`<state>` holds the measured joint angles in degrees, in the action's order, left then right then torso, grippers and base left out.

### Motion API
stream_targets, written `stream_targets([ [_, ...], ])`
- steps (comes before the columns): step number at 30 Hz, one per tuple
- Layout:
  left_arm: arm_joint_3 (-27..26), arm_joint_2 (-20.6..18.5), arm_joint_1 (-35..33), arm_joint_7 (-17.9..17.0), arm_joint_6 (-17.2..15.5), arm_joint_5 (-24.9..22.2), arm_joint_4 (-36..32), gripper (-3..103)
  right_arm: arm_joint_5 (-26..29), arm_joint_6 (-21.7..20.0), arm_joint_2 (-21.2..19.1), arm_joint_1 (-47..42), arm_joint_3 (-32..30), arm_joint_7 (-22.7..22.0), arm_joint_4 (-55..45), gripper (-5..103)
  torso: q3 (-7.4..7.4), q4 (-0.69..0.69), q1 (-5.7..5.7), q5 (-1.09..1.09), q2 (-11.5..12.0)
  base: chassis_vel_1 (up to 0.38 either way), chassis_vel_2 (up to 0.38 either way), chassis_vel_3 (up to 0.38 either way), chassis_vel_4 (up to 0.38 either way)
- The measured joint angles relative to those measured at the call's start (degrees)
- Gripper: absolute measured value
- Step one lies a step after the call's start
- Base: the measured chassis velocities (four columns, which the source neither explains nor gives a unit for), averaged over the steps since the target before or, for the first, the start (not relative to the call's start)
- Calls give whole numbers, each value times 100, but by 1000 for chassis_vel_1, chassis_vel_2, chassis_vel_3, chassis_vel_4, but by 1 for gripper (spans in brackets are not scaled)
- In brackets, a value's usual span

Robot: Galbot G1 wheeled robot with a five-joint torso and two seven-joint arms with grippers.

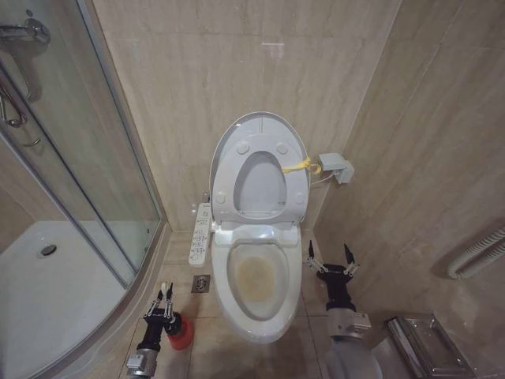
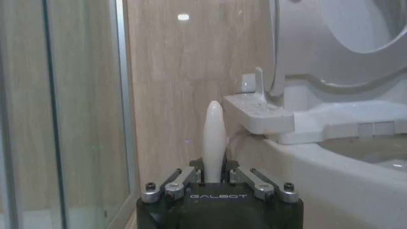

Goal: Open the toilet lid, clean the toilet bowl with a toilet brush, close the toilet lid, and flush.

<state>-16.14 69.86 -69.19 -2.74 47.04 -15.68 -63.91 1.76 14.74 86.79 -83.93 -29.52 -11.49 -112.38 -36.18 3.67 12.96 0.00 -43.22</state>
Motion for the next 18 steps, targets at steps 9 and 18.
stream_targets([
  [9,73,93,266,132,-1,-4,486,19,0,0,0,0,0,0,0,100,0,0,0,-1,0,0,0,0,0],
  [18,128,149,556,325,-1,6,1103,19,0,0,0,0,0,0,0,100,0,0,0,0,0,0,0,0,0],
])
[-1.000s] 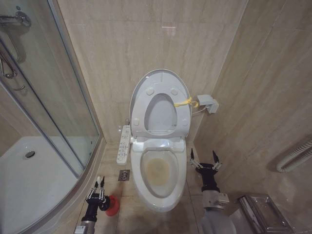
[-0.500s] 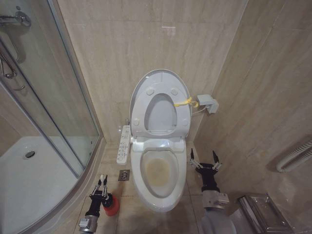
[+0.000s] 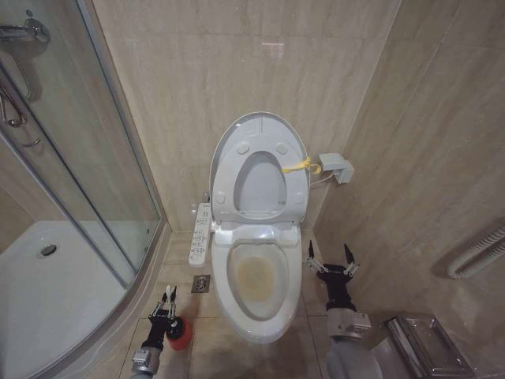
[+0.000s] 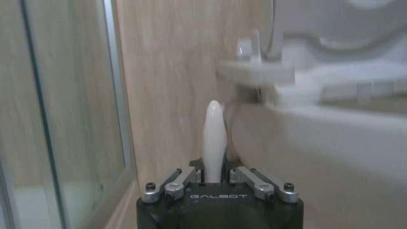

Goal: Open the toilet lid, clean the toilet bowl with a toilet brush, close the toilet lid, and flush.

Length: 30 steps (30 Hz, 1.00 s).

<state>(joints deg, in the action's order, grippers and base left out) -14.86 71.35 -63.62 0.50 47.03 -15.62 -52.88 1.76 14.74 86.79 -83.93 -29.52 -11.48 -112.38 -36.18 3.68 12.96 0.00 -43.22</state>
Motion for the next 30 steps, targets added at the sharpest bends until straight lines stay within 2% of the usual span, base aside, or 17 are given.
stream_targets([
  [8,29,100,202,214,-1,53,465,19,0,0,0,0,0,0,0,100,0,0,0,0,0,0,0,0,0],
  [14,-10,137,304,246,-1,204,719,19,0,0,0,0,0,0,0,100,0,0,0,0,0,0,0,0,0],
  [18,-37,134,261,11,-5,323,693,19,0,0,0,0,0,0,0,100,0,-1,0,0,0,0,0,0,0],
  [23,-52,101,127,-98,-10,371,487,19,0,0,0,0,0,0,0,100,0,0,0,0,0,0,0,0,0],
  [24,-56,97,95,-117,-11,374,452,30,0,0,0,0,0,0,0,100,0,0,0,0,0,0,0,0,0],
  [30,-83,89,-87,-224,-14,412,266,30,0,0,0,0,0,0,0,100,0,0,0,0,0,0,0,0,0],
])
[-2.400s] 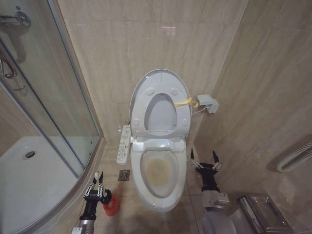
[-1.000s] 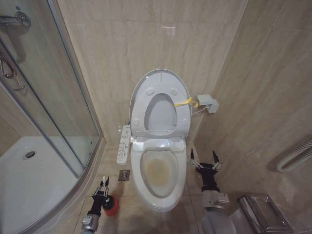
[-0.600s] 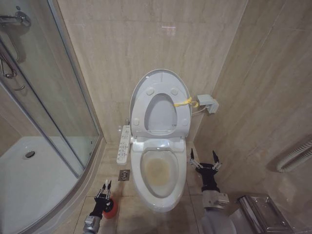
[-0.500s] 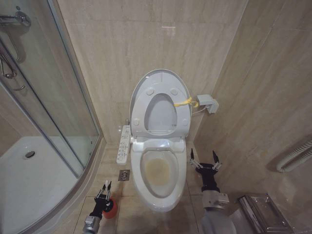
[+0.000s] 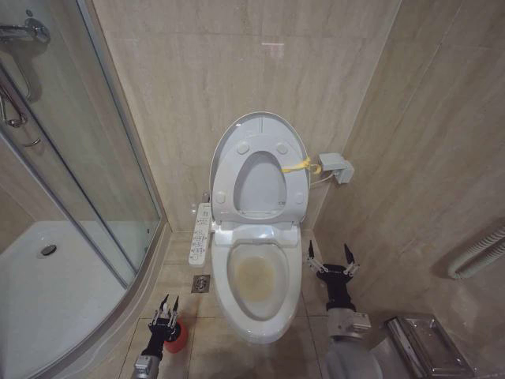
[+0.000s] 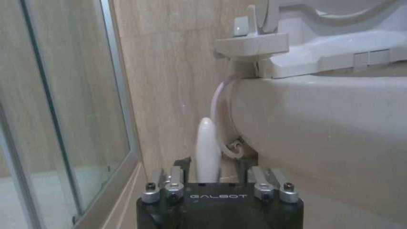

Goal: Open the toilet lid, clean the toilet bowl with a toilet brush, close the toilet lid, and flush.

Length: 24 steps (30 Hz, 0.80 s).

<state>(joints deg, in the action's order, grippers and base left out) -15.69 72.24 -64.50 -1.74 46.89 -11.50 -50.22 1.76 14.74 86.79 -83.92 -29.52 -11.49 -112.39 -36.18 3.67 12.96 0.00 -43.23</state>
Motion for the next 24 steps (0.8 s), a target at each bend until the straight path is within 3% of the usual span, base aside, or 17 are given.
stream_targets([
  [1,-8,-7,-78,-39,-1,8,-94,30,0,0,0,0,0,0,0,100,0,-1,0,0,0,0,0,0,0],
  [2,-24,-18,-172,-98,-1,33,-229,58,0,0,0,0,0,0,1,100,0,0,0,0,0,0,0,0,0],
  [9,-183,-130,-726,-378,-8,150,-1245,58,0,0,0,0,0,0,0,100,0,-1,0,-1,0,0,0,0,0],
  [10,-246,-168,-875,-444,-9,205,-1548,84,0,0,0,0,0,0,0,100,0,0,0,0,0,0,0,0,0],
  [15,-551,-281,-1368,-623,-15,571,-2501,84,0,0,0,0,0,0,0,100,0,0,-1,-1,0,0,0,0,0],
  [16,-590,-293,-1423,-663,-17,604,-2618,100,0,0,0,0,0,0,0,100,0,-1,-1,0,0,0,0,0,0],
  [18,-703,-310,-1601,-739,-65,668,-2985,100,0,0,0,0,-1,0,0,100,0,0,-1,0,0,0,0,0,0],
  [22,-905,-305,-2016,-1000,-411,823,-3731,100,0,0,0,0,-1,0,0,100,0,-1,-1,3,0,0,0,0,0],
  [24,-987,-276,-2360,-1410,-816,910,-4315,100,0,0,0,0,0,0,1,100,0,-1,-1,-2,0,0,0,0,0],
])
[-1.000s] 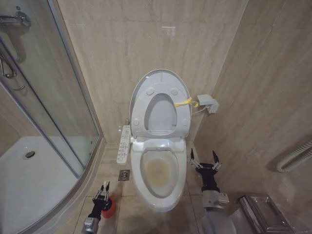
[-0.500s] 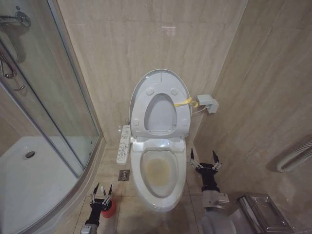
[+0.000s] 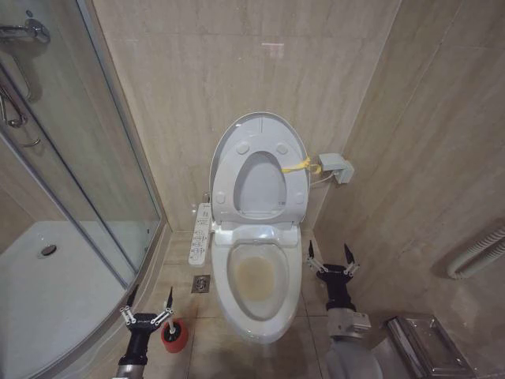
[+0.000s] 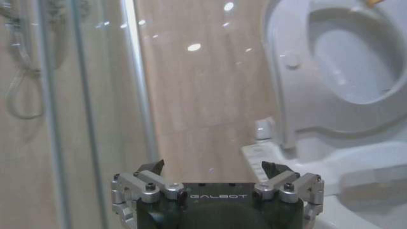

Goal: Open the toilet lid, clean the toilet bowl with a toilet brush, close the toilet lid, and flush.

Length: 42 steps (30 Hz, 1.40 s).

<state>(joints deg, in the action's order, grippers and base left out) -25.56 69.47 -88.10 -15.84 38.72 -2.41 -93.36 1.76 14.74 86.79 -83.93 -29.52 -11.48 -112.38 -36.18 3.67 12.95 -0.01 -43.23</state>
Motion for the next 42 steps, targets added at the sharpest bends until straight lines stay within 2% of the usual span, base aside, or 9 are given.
stream_targets([
  [1,0,0,0,0,0,0,0,100,0,0,0,0,0,0,0,100,0,0,0,0,0,0,0,0,0],
  [4,-96,42,-420,-276,-445,22,-779,100,0,0,0,0,-1,0,0,100,0,-1,0,1,0,0,0,0,0],
  [12,-245,4,-918,-353,-747,-149,-1955,100,0,0,0,0,0,0,0,100,0,1,1,2,0,0,0,0,0],
  [22,-702,-147,-1330,-100,-994,-599,-2575,100,0,0,0,0,-1,0,0,100,0,1,1,2,0,0,0,0,0],
  [26,-885,-102,-1542,275,-1103,-803,-2858,100,0,0,0,0,0,0,0,100,0,-1,1,2,0,0,0,0,0],
  [30,-671,-38,-1612,208,-1786,-989,-3282,100,0,0,0,0,0,0,0,100,0,1,1,2,0,0,0,0,0],
  [31,-671,-38,-1612,208,-1786,-989,-3282,100,0,0,0,0,0,0,0,100,0,1,1,2,0,0,0,0,0],
  [34,-530,2,-1624,17,-2205,-929,-3478,100,0,0,0,0,0,0,0,100,0,0,1,2,0,0,0,0,0],
  [42,-749,-172,-1500,-39,-1962,-1009,-3197,100,0,0,0,0,0,0,0,100,0,0,1,1,0,0,0,0,0],
])
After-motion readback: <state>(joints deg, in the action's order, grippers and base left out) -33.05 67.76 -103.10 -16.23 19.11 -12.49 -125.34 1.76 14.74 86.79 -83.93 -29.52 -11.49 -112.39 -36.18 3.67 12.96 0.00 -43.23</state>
